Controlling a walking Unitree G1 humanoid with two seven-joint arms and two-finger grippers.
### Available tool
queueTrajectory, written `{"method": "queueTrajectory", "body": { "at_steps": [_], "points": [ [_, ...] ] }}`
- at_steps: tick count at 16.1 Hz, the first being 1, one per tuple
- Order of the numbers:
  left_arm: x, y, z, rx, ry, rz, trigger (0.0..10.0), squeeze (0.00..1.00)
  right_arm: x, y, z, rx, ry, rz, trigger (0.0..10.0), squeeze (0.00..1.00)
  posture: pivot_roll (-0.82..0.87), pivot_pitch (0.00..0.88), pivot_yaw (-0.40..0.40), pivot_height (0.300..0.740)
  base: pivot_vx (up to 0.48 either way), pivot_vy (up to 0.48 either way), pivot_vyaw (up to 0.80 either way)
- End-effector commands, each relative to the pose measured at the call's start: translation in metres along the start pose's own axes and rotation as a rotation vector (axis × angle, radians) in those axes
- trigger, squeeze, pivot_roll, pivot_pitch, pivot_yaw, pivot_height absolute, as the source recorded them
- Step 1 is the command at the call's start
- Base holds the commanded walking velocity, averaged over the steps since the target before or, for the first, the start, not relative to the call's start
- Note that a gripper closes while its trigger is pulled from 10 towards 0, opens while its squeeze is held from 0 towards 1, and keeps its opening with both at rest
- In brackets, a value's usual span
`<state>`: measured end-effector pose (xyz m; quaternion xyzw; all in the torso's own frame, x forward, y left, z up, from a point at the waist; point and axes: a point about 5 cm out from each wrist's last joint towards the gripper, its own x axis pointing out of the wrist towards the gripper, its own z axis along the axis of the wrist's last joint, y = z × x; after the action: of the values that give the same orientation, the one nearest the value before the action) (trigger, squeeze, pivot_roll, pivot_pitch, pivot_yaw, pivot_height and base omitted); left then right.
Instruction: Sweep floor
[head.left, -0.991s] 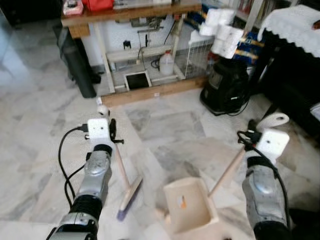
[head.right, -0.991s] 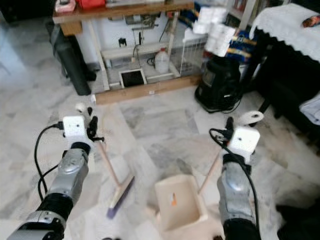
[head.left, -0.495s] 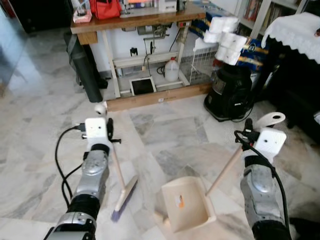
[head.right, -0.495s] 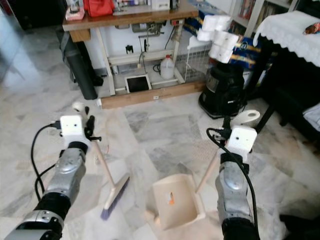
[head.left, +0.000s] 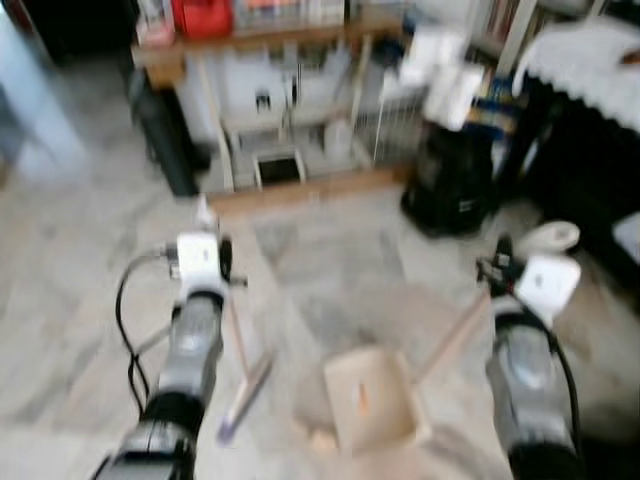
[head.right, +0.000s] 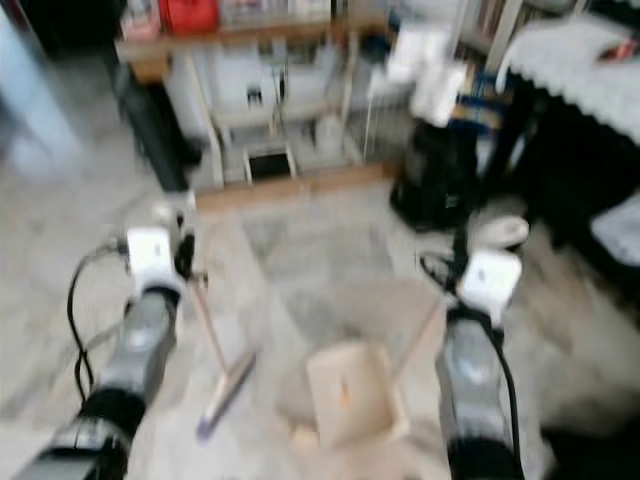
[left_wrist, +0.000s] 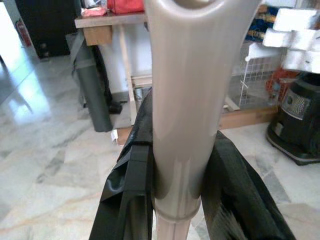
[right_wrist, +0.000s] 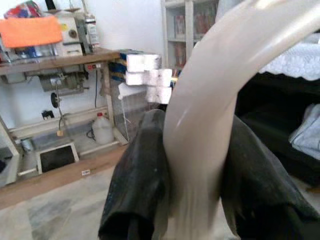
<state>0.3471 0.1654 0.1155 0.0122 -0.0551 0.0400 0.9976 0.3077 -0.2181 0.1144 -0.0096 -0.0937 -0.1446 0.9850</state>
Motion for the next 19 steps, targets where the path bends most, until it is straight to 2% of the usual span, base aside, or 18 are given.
{"method": "queueTrajectory", "body": {
  "at_steps": [1, 7, 11, 13, 15, 19],
  "points": [
    [0.002, 0.001, 0.006, -0.010, -0.028, 0.012, 10.0, 0.00, 0.004, 0.002, 0.011, 0.001, -0.049, 0.007, 10.0, 0.00, -0.07, 0.063, 0.017, 0.740, 0.000, 0.000, 0.00],
    [0.002, 0.005, 0.006, -0.006, -0.027, 0.028, 10.0, 0.00, 0.005, 0.001, 0.011, -0.003, -0.054, -0.002, 10.0, 0.00, -0.07, 0.063, 0.019, 0.740, 0.000, 0.000, 0.00],
    [0.002, 0.005, 0.005, -0.005, -0.021, 0.040, 10.0, 0.00, 0.006, -0.002, 0.012, -0.081, -0.073, 0.013, 10.0, 0.00, -0.07, 0.063, 0.021, 0.740, 0.000, 0.000, 0.00],
    [0.001, 0.007, 0.004, -0.007, -0.014, 0.053, 10.0, 0.00, 0.007, -0.005, 0.009, -0.111, -0.065, 0.007, 10.0, 0.00, -0.06, 0.067, 0.023, 0.740, 0.000, 0.000, 0.00],
    [0.000, 0.009, 0.003, -0.002, -0.014, 0.056, 10.0, 0.00, 0.008, -0.018, 0.008, -0.148, -0.069, -0.048, 10.0, 0.00, -0.06, 0.083, 0.024, 0.740, 0.000, 0.000, 0.00],
    [-0.002, 0.009, 0.003, 0.001, -0.015, 0.051, 10.0, 0.00, 0.008, -0.022, 0.007, -0.163, -0.076, -0.079, 10.0, 0.00, -0.05, 0.110, 0.031, 0.740, 0.000, 0.000, 0.00]
  ]
}}
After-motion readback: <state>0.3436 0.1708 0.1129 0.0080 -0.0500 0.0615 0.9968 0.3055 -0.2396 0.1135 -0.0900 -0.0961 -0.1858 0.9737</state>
